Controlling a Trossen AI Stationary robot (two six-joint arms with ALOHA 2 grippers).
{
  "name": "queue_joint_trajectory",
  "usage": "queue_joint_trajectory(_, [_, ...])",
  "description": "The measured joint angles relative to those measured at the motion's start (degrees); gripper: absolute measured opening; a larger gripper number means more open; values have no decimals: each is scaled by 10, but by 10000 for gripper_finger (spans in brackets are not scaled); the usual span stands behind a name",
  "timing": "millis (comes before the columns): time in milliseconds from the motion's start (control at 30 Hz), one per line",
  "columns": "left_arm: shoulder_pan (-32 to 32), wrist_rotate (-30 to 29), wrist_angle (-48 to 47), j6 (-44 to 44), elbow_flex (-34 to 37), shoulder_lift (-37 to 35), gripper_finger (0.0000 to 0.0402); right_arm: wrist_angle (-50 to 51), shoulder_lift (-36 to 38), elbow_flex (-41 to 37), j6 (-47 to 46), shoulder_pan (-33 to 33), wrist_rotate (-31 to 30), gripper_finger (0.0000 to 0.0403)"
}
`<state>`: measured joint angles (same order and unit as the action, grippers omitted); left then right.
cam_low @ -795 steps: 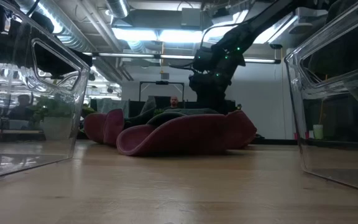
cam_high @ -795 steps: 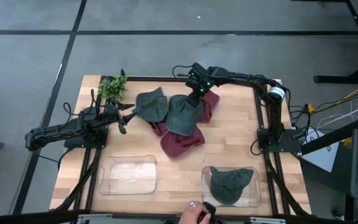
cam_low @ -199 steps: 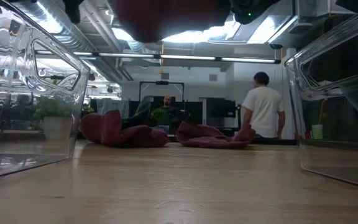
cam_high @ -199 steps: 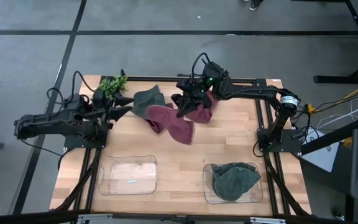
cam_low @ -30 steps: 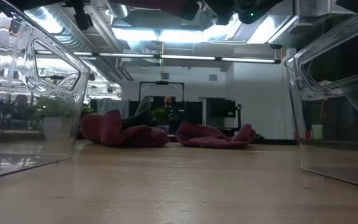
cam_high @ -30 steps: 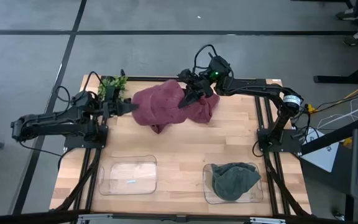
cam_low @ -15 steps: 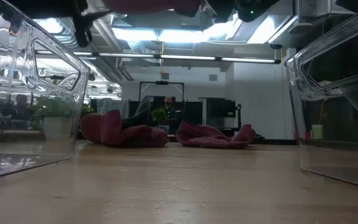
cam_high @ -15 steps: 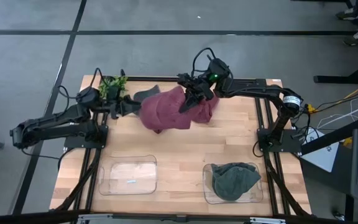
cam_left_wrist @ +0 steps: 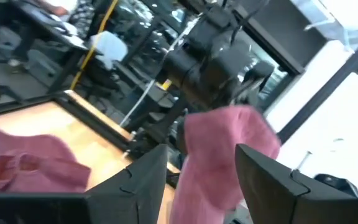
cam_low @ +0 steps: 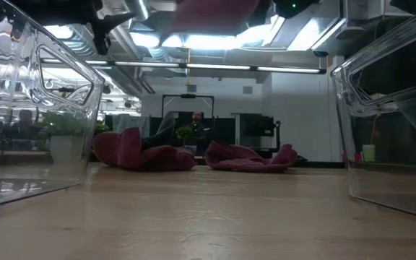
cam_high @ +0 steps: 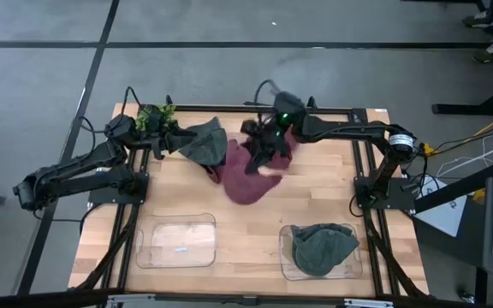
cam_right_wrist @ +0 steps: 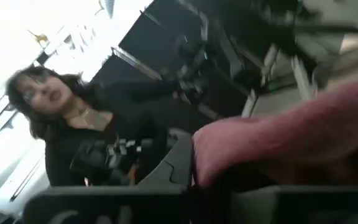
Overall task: Pick & Place hat
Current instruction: Put the bottom red cap into the left transparent bin
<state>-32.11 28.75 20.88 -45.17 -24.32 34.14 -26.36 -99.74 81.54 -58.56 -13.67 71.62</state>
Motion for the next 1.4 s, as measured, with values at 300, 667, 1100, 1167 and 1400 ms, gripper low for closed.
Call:
queue_joint_trajectory(300, [57,11,40,52,-44,95,170,91,-37,0,72,49,59,24])
queue_joint_trajectory(667, [98,87,-19,79,-122,210,164,60,-56,1,71,57,65,21])
queue_joint_trajectory(1100, [144,100,-14,73,-177,284,162,58,-56,65,99,53,66,22])
queue_joint_trajectory(1167, [149,99,-13,74,-184,288,162,58,-56,65,108,52,65,21])
queue_joint_trajectory(1400, [168,98,-14,69,-200,298,162,59,-57,65,118,52,67,22])
